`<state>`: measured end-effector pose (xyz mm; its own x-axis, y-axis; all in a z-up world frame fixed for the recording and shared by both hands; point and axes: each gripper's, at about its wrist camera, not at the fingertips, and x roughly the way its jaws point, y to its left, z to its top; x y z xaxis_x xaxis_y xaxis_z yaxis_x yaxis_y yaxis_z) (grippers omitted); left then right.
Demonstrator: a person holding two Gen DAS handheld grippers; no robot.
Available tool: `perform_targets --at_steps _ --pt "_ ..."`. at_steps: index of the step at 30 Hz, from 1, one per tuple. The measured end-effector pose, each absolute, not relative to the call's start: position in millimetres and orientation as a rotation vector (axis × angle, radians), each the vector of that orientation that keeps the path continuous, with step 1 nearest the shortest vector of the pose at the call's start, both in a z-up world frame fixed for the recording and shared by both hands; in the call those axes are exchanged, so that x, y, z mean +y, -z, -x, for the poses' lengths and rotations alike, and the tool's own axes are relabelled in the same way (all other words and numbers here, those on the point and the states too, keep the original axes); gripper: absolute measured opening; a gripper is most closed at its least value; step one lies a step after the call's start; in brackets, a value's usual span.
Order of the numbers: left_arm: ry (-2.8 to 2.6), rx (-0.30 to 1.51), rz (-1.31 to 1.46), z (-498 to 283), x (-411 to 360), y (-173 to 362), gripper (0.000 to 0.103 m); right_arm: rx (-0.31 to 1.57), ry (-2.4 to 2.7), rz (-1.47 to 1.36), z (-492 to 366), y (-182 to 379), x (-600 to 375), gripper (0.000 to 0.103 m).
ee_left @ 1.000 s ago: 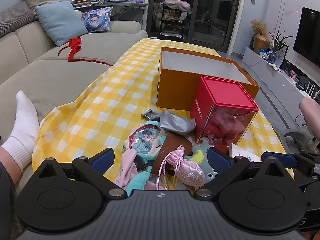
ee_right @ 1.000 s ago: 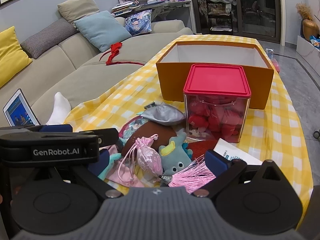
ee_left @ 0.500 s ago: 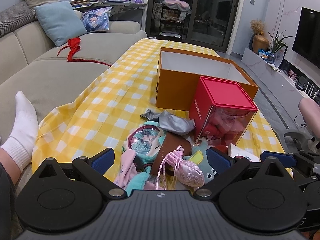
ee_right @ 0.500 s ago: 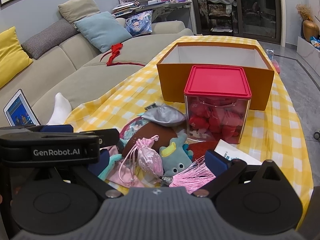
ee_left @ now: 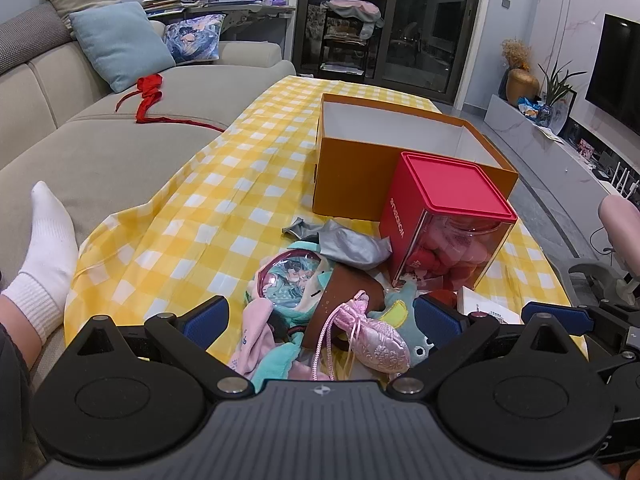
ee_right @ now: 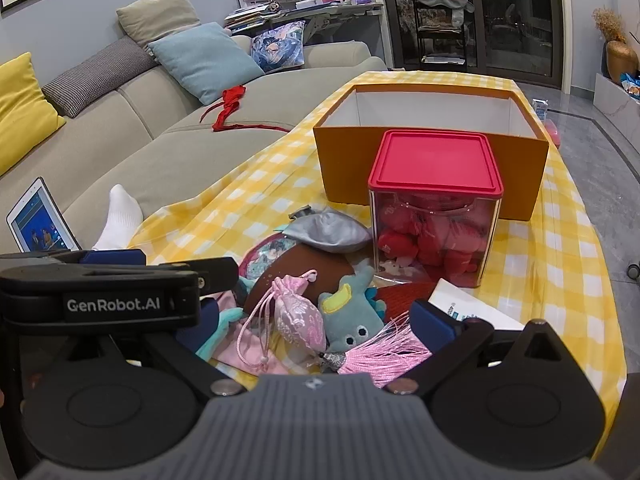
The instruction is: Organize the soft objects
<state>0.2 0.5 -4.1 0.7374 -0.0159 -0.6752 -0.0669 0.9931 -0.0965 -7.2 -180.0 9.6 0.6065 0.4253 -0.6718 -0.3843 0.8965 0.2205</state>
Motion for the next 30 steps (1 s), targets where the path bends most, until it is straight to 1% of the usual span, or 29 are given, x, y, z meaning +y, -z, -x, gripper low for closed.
perform_targets --at_steps 30 --pt "-0.015 0.750 0.118 0.0 -1.5 6.3 0.103 0.811 -0.496 -0.063 7.5 -8.0 -178.0 0.100"
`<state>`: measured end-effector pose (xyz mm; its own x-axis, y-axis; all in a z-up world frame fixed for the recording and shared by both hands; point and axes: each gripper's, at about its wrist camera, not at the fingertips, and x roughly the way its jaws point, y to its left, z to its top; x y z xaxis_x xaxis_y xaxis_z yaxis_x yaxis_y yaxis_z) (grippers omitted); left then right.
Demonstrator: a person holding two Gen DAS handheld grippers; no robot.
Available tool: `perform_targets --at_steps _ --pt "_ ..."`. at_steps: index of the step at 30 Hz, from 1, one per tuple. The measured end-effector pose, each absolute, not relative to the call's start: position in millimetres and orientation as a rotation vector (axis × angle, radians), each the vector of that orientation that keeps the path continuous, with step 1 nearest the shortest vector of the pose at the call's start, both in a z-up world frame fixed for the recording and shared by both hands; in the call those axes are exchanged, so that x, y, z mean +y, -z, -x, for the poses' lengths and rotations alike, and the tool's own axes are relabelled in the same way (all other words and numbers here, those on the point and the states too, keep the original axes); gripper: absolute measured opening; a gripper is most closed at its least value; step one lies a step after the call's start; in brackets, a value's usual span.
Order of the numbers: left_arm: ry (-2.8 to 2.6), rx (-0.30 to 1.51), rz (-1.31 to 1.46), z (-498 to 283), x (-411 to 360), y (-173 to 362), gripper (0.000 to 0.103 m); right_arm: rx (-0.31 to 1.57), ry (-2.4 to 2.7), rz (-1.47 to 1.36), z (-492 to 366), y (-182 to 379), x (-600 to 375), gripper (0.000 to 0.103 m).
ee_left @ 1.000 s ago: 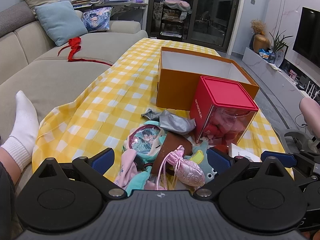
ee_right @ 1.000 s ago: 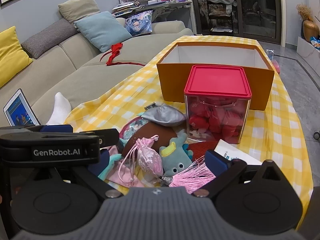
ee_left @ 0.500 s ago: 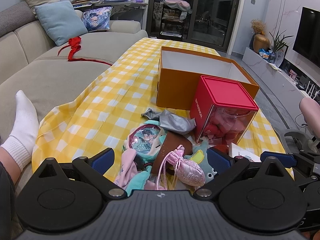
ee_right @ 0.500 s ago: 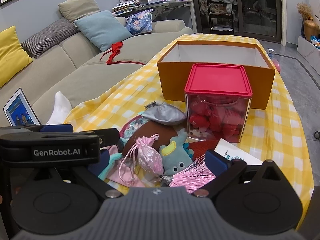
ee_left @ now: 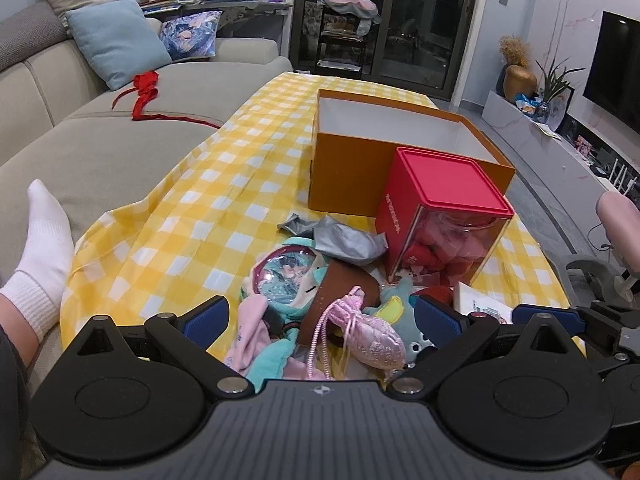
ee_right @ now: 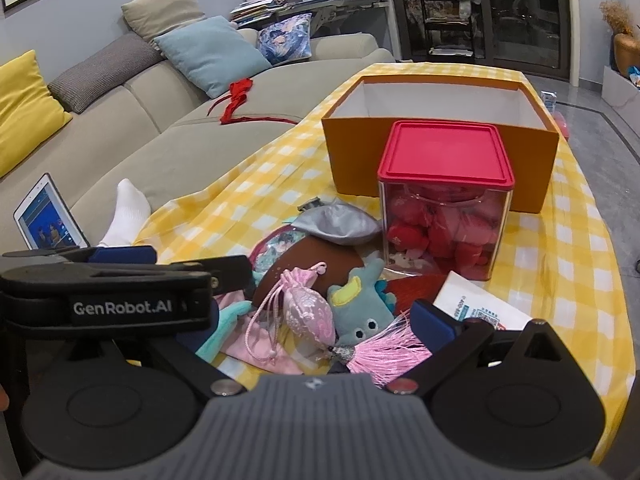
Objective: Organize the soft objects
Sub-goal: 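Lower the right tool onto the pink satin drawstring pouch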
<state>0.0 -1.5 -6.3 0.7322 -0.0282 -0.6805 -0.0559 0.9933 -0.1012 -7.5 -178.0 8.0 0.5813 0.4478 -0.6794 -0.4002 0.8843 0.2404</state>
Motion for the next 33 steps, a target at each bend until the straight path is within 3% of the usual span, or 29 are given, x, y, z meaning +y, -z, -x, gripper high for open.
perform_targets --at_steps 12,27,29,33 --pt "0.012 0.738 0.077 -0.3 -9.0 1.6 0.103 0.849 -0.487 -0.079 -0.4 -0.4 -177.2 0.100" --pt "-0.003 0.807 0.094 -14.0 8.0 20.4 0.103 1.151 -0.292 -0.261 -46.3 52.8 -217.6 0.099" --pt "-0.008 0.817 0.100 -14.8 13.4 23.8 0.103 1.200 -0.307 -0.304 -47.8 61.7 -217.2 0.097" --pt "-0.016 0.836 0.121 -18.1 24.1 28.5 0.103 1.224 -0.289 -0.313 -56.1 68.4 -214.9 0.073"
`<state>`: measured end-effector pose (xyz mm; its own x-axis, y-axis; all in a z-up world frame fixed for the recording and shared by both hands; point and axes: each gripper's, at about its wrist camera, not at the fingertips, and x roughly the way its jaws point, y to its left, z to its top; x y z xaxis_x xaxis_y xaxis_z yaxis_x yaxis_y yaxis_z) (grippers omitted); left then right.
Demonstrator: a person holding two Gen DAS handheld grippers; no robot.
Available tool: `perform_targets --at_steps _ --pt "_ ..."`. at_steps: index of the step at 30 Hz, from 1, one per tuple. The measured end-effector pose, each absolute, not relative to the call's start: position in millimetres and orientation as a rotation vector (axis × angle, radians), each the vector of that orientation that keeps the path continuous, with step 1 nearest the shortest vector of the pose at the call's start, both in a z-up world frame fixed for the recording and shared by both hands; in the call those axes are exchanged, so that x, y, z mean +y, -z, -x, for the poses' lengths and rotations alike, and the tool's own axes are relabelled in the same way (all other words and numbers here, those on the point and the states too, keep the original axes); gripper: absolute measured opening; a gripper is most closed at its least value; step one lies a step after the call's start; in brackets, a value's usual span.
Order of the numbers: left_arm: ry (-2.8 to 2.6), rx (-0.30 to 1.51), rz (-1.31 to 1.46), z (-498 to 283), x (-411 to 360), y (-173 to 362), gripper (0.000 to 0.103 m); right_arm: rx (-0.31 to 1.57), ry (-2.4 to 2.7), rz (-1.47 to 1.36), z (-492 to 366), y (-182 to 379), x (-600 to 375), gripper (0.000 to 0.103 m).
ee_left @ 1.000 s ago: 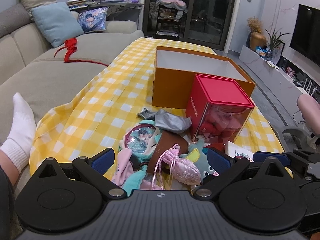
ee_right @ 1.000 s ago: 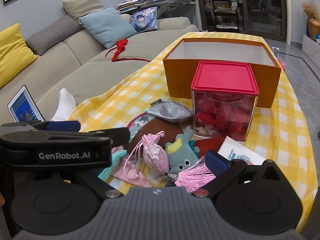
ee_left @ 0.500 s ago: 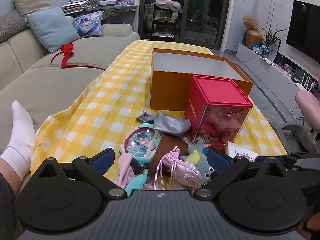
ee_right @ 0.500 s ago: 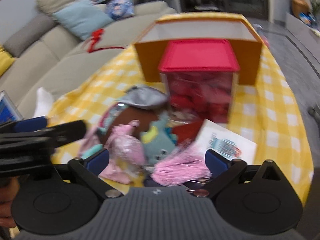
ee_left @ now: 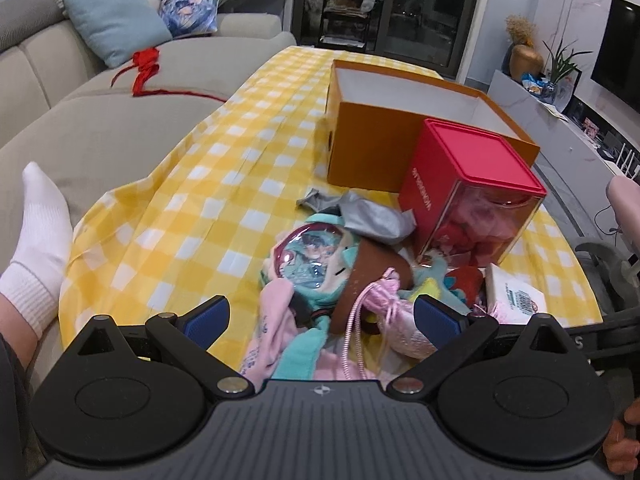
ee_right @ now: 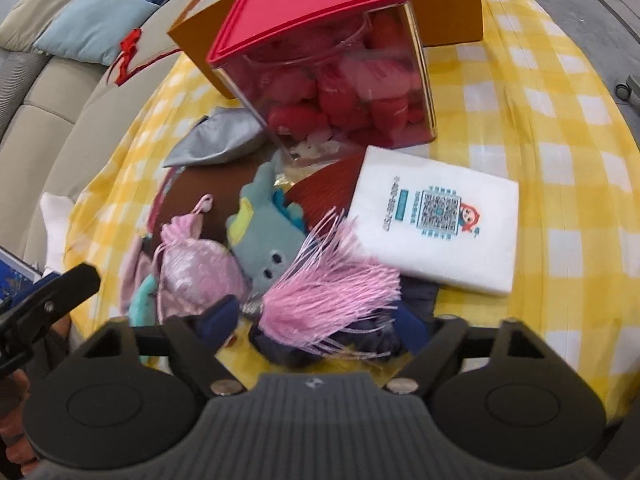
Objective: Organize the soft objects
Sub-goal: 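Lower the right tool onto the pink satin drawstring pouch, then close the right tool on the pink pouch while the left tool grasps pink cloth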
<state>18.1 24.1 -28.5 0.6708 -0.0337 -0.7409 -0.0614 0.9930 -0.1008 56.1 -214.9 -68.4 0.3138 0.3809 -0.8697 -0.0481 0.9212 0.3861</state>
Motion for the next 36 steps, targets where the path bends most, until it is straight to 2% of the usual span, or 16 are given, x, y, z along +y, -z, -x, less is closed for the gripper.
perform_targets --at_steps 1,4,6,8,9,10,15,18,20,24,26,28,29,36 --pt "-0.017 0.841 0.123 -19.4 26.0 29.9 0.103 1.221 -0.291 -0.316 -57.4 67.9 -215.0 0.064" --pt "-0.030 0.853 0.123 -21.7 31.5 33.6 0.103 1.211 -0.296 -0.294 -57.8 66.1 -214.8 0.053" --pt "-0.038 0.860 0.121 -22.7 35.1 34.6 0.103 1.226 -0.294 -0.239 -57.4 64.9 -215.1 0.053" --pt "-0.034 0.860 0.110 -23.7 38.8 33.7 0.103 1.217 -0.277 -0.191 -54.4 59.0 -216.8 0.064" --pt "-0.029 0.855 0.098 -23.8 41.0 31.9 0.103 1.189 -0.286 -0.183 -51.8 52.4 -217.7 0.080" --pt "-0.026 0.849 0.084 -23.9 43.4 29.7 0.103 1.149 -0.310 -0.188 -49.0 44.8 -219.6 0.088" --pt "-0.029 0.858 0.014 -27.9 55.5 27.4 0.103 0.998 -0.514 -0.072 -41.2 25.0 -186.5 0.088" --pt "0.027 0.904 -0.047 -28.2 59.6 33.3 0.103 1.032 -0.578 0.044 -41.4 35.8 -155.3 0.077" --pt "0.084 0.925 -0.060 -27.6 61.7 38.3 0.103 1.028 -0.613 0.137 -40.8 41.8 -138.2 0.076" --pt "0.171 0.950 -0.018 -29.1 61.8 50.5 0.103 0.971 -0.641 0.285 -40.5 51.0 -111.7 0.065" --pt "0.185 0.962 -0.009 -32.6 60.5 55.7 0.103 0.974 -0.654 0.315 -42.4 56.1 -108.8 0.055" --pt "0.177 0.961 -0.005 -35.3 60.7 59.5 0.103 0.979 -0.653 0.332 -44.7 62.6 -106.8 0.039" --pt "0.175 0.963 0.003 -37.0 62.1 60.5 0.103 0.981 -0.656 0.331 -45.4 64.7 -107.9 0.035" --pt "0.136 0.971 0.065 -51.2 72.9 67.5 0.103 1.001 -0.632 0.224 -48.0 56.8 -130.3 0.031"
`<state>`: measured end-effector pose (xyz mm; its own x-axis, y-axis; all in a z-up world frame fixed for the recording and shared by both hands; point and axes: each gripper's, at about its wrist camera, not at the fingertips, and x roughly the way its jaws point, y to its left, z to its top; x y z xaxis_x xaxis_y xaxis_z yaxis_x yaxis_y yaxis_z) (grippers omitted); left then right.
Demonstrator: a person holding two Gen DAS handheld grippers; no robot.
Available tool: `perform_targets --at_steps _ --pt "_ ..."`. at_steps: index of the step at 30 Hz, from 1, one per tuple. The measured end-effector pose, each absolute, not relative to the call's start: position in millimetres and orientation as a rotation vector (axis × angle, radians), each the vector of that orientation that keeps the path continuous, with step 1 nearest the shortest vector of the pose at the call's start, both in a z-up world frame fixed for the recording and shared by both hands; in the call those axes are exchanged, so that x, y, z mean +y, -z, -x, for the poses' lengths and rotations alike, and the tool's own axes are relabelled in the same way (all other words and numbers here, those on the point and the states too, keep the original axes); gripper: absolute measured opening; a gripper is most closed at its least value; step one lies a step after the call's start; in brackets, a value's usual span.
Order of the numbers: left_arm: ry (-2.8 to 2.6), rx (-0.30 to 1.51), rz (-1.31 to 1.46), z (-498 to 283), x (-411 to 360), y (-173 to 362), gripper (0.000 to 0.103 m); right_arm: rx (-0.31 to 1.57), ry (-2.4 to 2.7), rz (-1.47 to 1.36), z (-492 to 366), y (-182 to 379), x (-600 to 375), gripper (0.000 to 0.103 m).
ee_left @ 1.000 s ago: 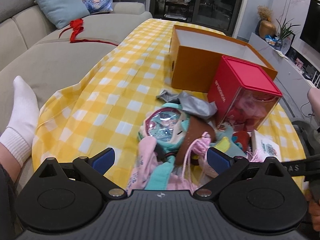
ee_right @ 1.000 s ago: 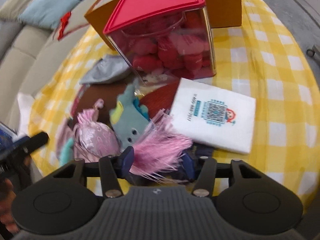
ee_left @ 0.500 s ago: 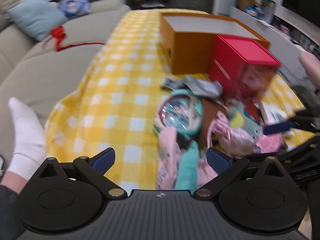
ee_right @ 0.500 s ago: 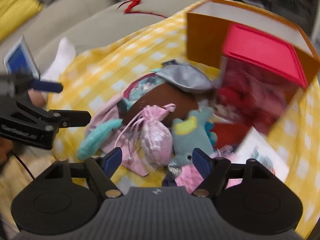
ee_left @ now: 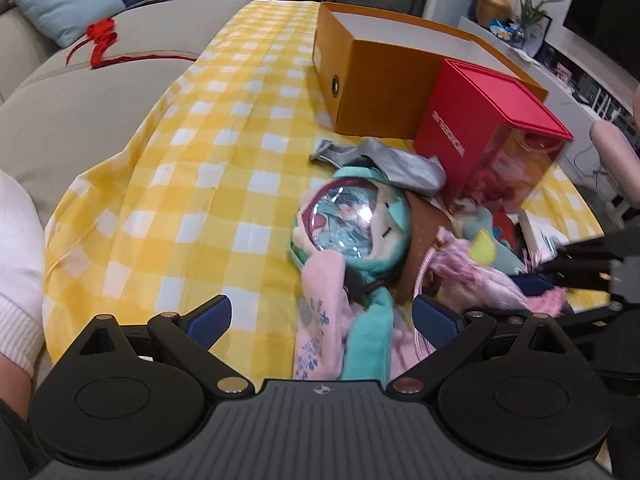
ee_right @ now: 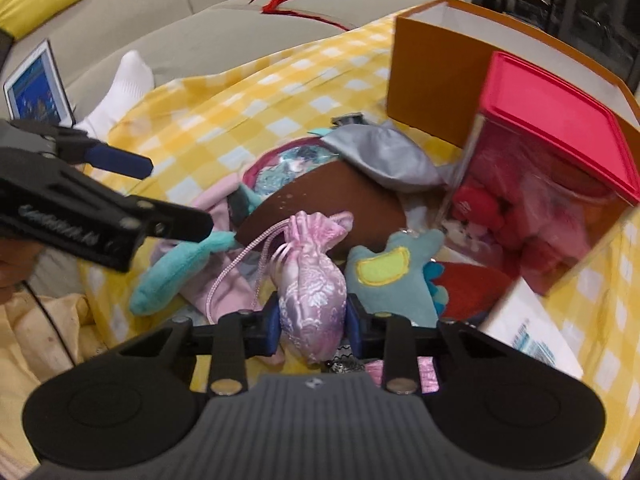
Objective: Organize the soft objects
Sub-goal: 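Close the right tool on the pink pouch while the left tool grasps pink cloth, then carry the pink pouch and pink cloth over the orange box with both tools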
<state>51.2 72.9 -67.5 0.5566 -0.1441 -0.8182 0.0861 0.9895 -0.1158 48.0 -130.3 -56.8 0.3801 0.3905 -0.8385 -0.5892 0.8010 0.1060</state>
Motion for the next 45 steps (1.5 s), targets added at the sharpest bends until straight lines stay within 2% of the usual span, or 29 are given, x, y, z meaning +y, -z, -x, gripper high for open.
perform_targets --at_steps 6,9,14,16,18,20,21,23,26,27,31,37,45 --pt "0.115 0.977 0.155 -63.1 79.1 78.0 0.102 0.987 -0.588 0.149 -47.5 43.1 -150.4 0.032" --pt "0.087 0.967 0.148 -67.6 81.4 83.8 0.090 0.983 -0.585 0.137 -48.3 42.1 -151.3 0.032" --pt "0.103 0.976 0.196 -72.6 88.3 96.4 0.084 0.974 -0.589 0.152 -46.4 40.5 -150.1 0.032" --pt "0.115 0.983 0.202 -72.6 86.4 97.8 0.074 0.972 -0.587 0.153 -45.9 40.3 -150.7 0.032" --pt "0.134 0.969 0.188 -70.0 82.9 96.2 0.052 0.973 -0.582 0.155 -45.5 40.5 -151.2 0.032" --pt "0.165 0.975 0.175 -68.1 78.5 94.9 0.043 0.978 -0.580 0.145 -45.9 40.8 -151.9 0.032" --pt "0.168 0.991 0.167 -68.3 76.1 95.3 0.035 0.978 -0.579 0.143 -46.0 40.7 -152.0 0.032" --pt "0.167 1.029 0.145 -68.4 72.0 98.9 0.029 0.977 -0.577 0.142 -45.9 40.3 -152.0 0.032" --pt "0.155 1.027 0.113 -65.0 69.7 101.4 0.011 0.977 -0.575 0.145 -45.1 40.3 -151.0 0.032" --pt "0.149 1.031 0.112 -65.2 70.0 101.2 0.008 0.976 -0.574 0.147 -44.6 40.1 -150.8 0.032" --pt "0.151 1.014 0.159 -63.0 73.5 90.4 0.006 0.962 -0.569 0.148 -43.0 37.5 -151.9 0.032" --pt "-0.006 0.823 0.104 -49.9 72.9 46.2 0.007 0.890 -0.545 0.096 -41.3 21.9 -163.8 0.031" --pt "-0.027 0.826 0.367 -41.3 105.1 9.8 0.007 0.822 -0.529 -0.097 -42.9 -2.5 -191.7 0.031"
